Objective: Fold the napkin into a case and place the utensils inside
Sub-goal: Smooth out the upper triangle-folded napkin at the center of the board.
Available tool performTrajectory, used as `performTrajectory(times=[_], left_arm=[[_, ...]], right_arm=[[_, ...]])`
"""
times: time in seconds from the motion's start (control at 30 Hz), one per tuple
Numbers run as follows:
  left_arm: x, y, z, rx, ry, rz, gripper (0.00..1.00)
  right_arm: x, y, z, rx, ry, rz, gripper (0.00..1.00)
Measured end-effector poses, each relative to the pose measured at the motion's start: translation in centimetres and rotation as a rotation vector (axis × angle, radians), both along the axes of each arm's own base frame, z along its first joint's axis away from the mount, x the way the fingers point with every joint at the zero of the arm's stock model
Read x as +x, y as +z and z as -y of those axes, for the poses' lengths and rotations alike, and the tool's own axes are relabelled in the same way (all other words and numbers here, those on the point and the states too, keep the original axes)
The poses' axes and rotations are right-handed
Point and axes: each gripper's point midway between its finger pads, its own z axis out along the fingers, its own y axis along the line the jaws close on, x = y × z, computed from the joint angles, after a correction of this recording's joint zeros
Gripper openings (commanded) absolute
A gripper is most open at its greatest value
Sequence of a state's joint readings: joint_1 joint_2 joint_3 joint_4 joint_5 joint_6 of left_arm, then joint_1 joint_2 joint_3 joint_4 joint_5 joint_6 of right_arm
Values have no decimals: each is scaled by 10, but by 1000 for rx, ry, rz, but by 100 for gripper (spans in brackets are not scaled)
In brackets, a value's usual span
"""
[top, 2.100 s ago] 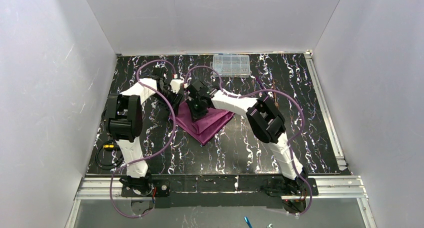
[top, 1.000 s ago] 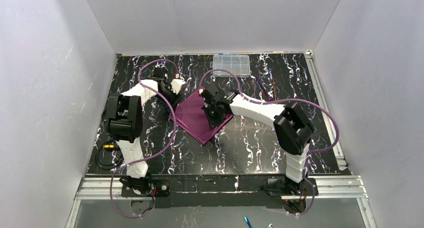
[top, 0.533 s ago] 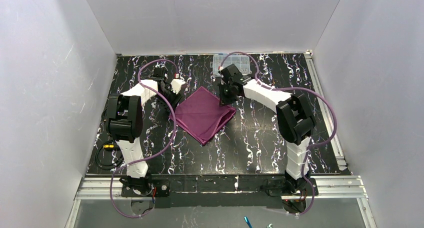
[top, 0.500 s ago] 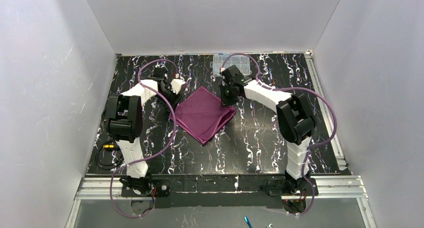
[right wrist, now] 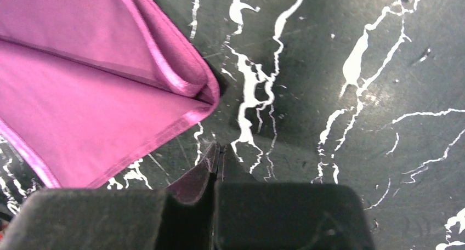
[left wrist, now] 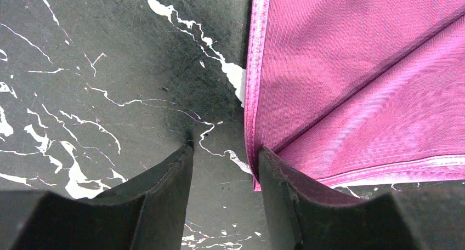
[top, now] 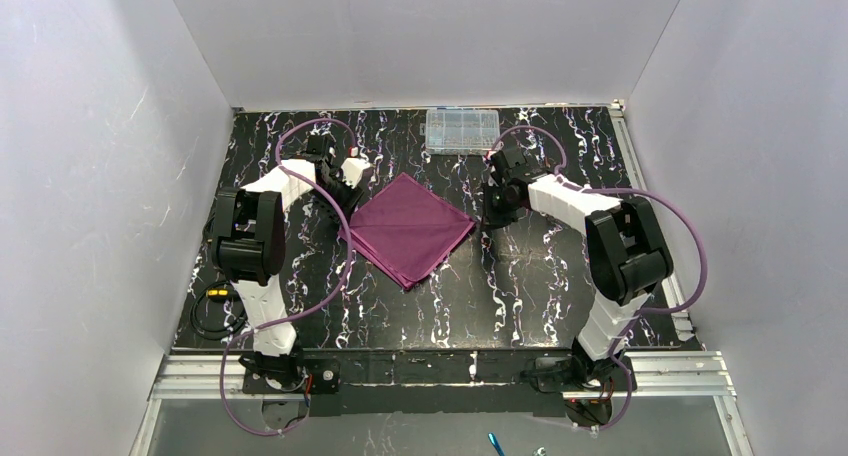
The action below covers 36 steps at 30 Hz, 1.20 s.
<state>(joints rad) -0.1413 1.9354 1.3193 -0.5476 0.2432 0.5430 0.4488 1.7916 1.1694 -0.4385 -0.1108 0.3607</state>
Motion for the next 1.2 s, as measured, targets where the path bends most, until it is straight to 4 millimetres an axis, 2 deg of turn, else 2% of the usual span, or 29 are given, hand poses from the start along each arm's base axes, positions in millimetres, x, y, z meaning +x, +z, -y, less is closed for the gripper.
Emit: performTrajectory(times=[0.33, 0.47, 0.67, 0.9, 1.2], left_arm=[[-1, 1, 0, -3, -1, -8, 46], [-6, 15, 5, -27, -14, -46, 46], [-4, 45, 17, -96, -53, -64, 45], [-28, 48, 28, -160, -74, -155, 46], [-40, 38, 30, -165, -104, -200, 44]], right_arm=[[12, 33, -33, 168, 72, 53, 3], [18, 48, -47, 230, 106, 76, 2], [17, 44, -50, 249, 119, 58, 1], [21, 26, -58, 253, 122, 28, 1], [58, 26, -95, 300, 143, 62, 1]])
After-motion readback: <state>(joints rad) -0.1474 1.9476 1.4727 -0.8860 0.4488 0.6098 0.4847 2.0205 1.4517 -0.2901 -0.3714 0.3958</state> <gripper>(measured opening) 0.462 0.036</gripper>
